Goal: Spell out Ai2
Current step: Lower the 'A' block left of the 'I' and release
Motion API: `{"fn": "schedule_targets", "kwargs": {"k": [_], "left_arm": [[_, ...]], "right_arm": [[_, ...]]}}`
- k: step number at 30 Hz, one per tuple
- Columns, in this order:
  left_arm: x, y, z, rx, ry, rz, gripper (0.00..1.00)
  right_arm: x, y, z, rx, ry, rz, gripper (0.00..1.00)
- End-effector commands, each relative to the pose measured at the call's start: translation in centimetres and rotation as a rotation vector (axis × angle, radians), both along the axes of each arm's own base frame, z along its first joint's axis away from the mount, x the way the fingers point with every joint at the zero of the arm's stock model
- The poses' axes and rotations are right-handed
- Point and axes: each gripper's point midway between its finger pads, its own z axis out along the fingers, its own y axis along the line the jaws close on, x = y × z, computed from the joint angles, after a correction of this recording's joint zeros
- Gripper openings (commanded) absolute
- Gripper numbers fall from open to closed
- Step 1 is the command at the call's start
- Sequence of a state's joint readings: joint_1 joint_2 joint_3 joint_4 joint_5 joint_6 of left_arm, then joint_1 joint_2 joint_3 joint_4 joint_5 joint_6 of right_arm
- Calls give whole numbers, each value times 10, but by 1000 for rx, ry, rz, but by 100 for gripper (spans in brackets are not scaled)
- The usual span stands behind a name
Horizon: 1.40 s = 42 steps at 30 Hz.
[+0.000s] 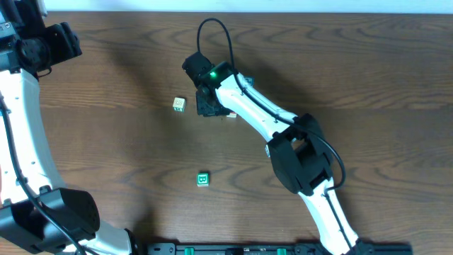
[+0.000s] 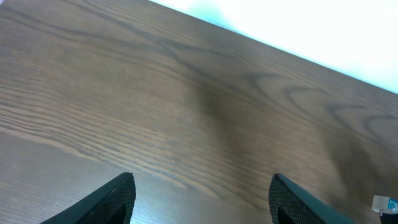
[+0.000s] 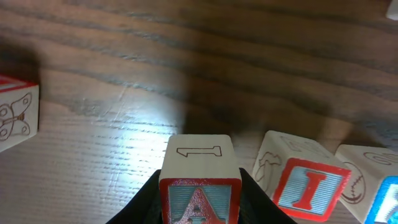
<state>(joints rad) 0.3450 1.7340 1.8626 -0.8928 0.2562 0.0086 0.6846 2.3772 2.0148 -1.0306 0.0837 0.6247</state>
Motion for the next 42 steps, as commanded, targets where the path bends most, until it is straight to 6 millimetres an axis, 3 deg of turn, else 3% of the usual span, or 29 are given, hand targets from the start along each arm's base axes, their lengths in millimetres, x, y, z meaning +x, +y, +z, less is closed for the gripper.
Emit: {"fn": "schedule_targets", "kwargs": {"k": [1,19,24,28,38,42], "left_arm": [[1,0,-3,5,5,-16,70],[1,0,-3,4,5,-16,70],[1,0,-3,5,4,-16,70],[1,0,-3,5,4,-16,70],[1,0,-3,5,4,-16,70],[1,0,-2,5,4,-16,70]], "right_arm": [[8,-5,-1,-4,-12,-56,1],[2,-8,-11,-15,28,-58,2],[2,-7,-11,-13,26,-57,29],[3,-7,-11,-12,24,-58,40],[5,-6,-11,-7,17,-57,47],[10,-2,-9,5,-4,-33,56]]}}
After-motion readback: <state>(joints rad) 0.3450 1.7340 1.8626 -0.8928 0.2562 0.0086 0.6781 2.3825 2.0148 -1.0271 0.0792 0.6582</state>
